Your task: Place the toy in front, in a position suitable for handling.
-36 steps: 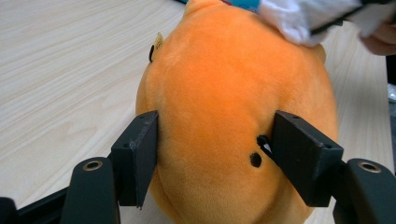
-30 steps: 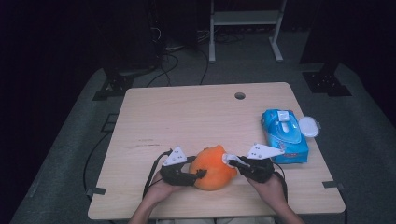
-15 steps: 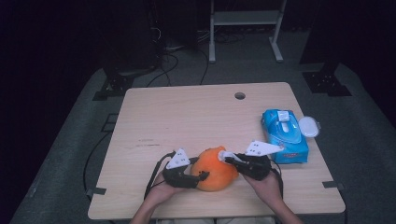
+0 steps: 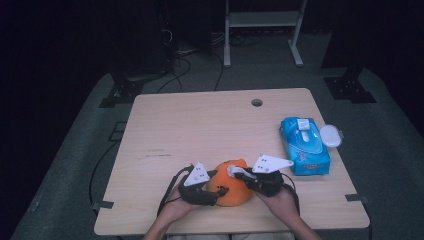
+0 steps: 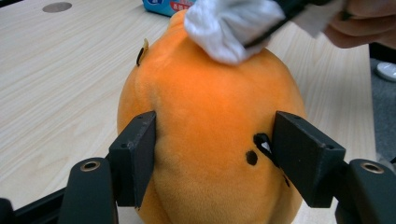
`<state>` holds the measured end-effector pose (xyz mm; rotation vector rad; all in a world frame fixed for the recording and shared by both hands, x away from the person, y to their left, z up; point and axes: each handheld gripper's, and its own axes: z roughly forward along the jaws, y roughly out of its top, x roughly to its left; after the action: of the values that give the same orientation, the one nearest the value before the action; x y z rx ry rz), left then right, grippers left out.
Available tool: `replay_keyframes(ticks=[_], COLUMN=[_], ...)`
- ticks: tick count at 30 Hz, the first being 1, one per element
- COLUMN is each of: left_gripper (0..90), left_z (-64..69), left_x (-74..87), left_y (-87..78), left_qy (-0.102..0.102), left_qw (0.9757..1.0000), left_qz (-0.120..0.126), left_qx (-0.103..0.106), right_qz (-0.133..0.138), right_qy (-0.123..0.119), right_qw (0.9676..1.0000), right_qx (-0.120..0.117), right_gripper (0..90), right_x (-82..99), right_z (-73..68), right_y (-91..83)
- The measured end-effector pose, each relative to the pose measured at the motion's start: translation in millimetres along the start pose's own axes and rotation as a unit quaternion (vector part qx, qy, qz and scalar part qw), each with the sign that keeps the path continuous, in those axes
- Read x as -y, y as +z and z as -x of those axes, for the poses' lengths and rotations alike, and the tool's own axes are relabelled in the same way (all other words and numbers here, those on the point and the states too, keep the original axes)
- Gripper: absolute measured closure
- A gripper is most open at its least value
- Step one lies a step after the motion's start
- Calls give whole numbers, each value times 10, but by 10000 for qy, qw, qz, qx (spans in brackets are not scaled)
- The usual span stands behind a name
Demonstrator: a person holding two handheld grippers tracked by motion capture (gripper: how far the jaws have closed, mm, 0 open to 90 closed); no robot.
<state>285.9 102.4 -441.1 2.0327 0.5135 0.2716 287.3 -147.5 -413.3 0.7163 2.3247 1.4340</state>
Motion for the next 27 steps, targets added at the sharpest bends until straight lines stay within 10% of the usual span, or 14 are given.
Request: replay_keyframes(ticks=[7,11,14,18,21,27], left_gripper=[101,265,327,334,207,160], left_z=[-145,-17,100,122,53,-129], left_x=[42,-47,-126,-137,-148,-57], left_y=[77,64,51,22,29,27], left_qy=[-892,-287,337,487,-151,-1172], left_qw=[9959,9994,9978,9967,9982,9930], left_qz=[-108,-44,-11,19,120,59], left_qx=[137,-192,-573,-656,-576,-122], right_qz=[-140,60,32,43,-59,-43], right_qy=[75,7,-281,-2,238,152], right_qw=[9999,9995,9995,9999,9996,9999], right_qx=[2,-316,-168,104,144,-34], right_gripper=[822,821,821,821,822,822], right_x=[94,-13,-101,-23,88,51], right_z=[33,-114,-176,44,159,16], right_y=[-21,-3,17,-67,-64,-19])
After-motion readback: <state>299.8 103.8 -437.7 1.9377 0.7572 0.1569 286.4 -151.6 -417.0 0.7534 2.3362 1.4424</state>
